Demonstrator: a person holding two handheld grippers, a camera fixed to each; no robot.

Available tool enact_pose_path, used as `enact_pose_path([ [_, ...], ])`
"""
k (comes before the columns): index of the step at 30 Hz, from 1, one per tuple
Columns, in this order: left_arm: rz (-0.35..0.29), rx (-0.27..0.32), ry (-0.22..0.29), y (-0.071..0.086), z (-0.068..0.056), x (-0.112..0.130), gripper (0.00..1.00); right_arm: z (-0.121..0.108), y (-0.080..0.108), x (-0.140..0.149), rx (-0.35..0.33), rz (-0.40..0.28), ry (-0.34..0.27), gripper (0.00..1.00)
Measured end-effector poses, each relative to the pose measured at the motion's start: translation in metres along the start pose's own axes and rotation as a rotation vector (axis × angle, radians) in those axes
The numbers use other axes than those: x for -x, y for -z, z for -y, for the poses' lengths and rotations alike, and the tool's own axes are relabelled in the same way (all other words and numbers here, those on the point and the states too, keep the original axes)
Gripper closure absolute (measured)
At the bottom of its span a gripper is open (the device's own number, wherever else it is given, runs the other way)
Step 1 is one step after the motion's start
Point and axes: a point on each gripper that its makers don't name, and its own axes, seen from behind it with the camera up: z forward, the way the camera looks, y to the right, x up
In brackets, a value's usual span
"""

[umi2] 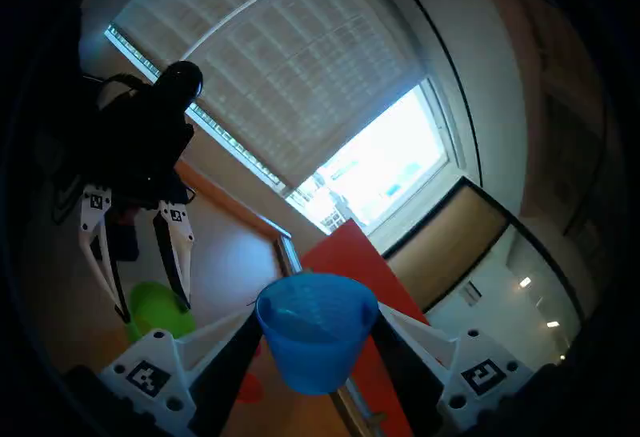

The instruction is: Pour water

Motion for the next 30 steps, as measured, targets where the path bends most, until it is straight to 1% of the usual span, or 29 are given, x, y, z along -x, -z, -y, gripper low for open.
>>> enact_pose_path([
  [6,-0.006,0.004,0.006,-0.001,0.0001,-0.0016,0.13,0.0009,-0.0009,0.0015,-0.003,0.009,0.037,0.1],
  [14,-0.01,0.01,0.006,-0.0031,-0.0021,-0.0028,0.13,-0.0002,-0.0016,0.0017,-0.006,0.015,0.066,0.1],
  [30,-0.022,0.012,0.013,-0.0053,-0.0021,-0.0047,0.13,0.0018,-0.0028,0.0005,-0.018,0.028,0.147,0.1],
])
